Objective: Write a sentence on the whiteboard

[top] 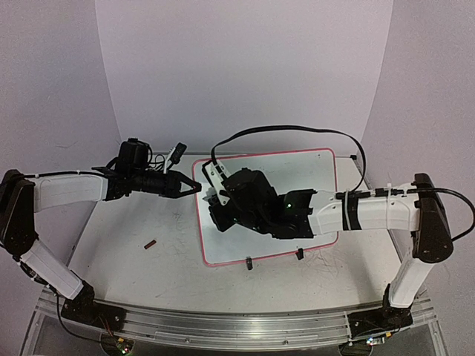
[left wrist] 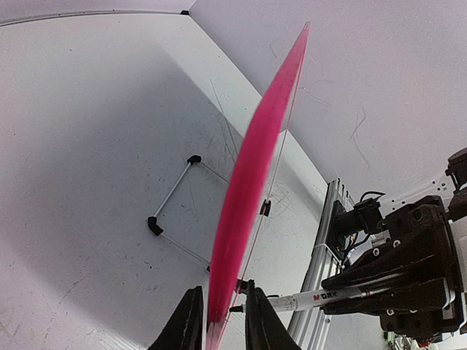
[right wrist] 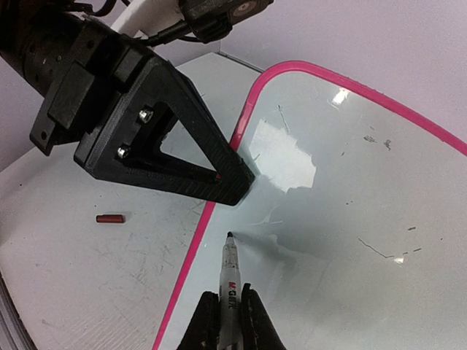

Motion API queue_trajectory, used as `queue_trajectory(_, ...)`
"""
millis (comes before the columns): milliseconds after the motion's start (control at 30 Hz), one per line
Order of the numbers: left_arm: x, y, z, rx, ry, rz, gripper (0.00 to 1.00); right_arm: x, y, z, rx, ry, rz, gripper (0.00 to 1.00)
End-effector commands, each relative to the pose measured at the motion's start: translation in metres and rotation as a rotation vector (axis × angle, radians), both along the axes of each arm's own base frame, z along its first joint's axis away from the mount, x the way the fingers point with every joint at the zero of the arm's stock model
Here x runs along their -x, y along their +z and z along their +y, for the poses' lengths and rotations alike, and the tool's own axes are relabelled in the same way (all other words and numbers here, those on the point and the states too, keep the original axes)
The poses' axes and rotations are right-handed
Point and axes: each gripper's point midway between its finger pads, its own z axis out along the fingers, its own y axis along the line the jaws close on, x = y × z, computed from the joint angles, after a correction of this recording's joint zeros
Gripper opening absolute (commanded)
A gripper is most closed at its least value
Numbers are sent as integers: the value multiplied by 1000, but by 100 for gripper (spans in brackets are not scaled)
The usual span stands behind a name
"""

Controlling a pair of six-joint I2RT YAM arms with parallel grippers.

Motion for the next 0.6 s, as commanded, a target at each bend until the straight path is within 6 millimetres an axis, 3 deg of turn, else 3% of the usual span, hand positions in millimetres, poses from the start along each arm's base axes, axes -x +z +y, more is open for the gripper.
queue_trajectory(0, -2, 6, -1, 27, -21, -32, 20, -8, 17, 8, -44, -31, -38, 0)
queue_trajectory(567, 0, 9, -2, 33, -29, -35, 16, -6, -3, 2, -12, -46, 3, 0)
